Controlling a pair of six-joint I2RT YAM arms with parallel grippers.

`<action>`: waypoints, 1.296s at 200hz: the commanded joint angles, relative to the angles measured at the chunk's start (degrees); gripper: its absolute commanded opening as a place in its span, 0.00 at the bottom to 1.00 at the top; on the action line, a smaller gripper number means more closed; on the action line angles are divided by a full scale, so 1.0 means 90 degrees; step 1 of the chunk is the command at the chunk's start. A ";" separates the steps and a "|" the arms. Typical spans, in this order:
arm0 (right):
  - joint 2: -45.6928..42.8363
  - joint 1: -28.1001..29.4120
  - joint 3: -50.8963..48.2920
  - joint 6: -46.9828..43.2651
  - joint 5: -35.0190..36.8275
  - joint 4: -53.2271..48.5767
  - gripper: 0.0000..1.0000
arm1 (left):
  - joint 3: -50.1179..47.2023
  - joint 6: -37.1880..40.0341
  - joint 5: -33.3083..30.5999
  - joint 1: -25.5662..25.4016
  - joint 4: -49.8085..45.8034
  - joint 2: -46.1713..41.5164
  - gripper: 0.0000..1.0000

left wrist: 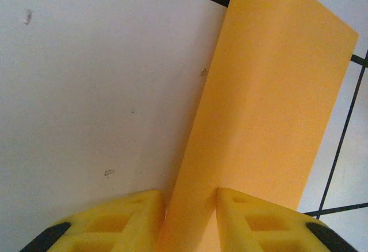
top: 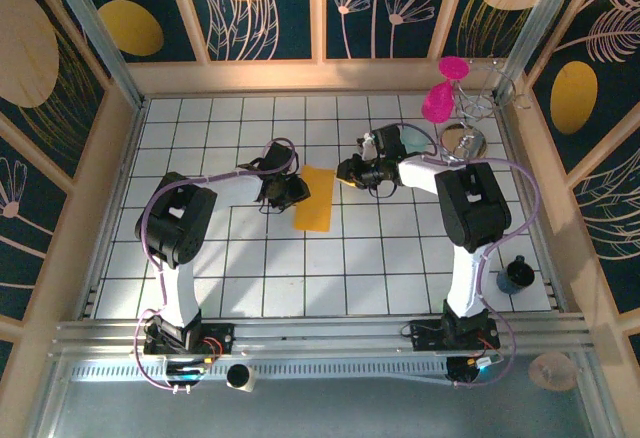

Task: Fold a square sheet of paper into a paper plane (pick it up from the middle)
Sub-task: First fold in half a square sheet of paper at the center of the table, then hold the square sheet of paper at the center of the table.

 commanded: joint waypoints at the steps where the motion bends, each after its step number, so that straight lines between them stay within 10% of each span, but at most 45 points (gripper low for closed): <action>1: -0.0043 -0.0018 -0.0086 0.0117 0.0054 0.0121 0.26 | -0.0339 -0.0209 -0.0275 0.0006 -0.0125 0.0581 0.34; 259: 0.0252 0.0412 0.0011 0.0273 -0.0559 0.0420 0.21 | -0.0164 0.0367 -0.0051 -0.0009 -0.0246 0.1048 0.37</action>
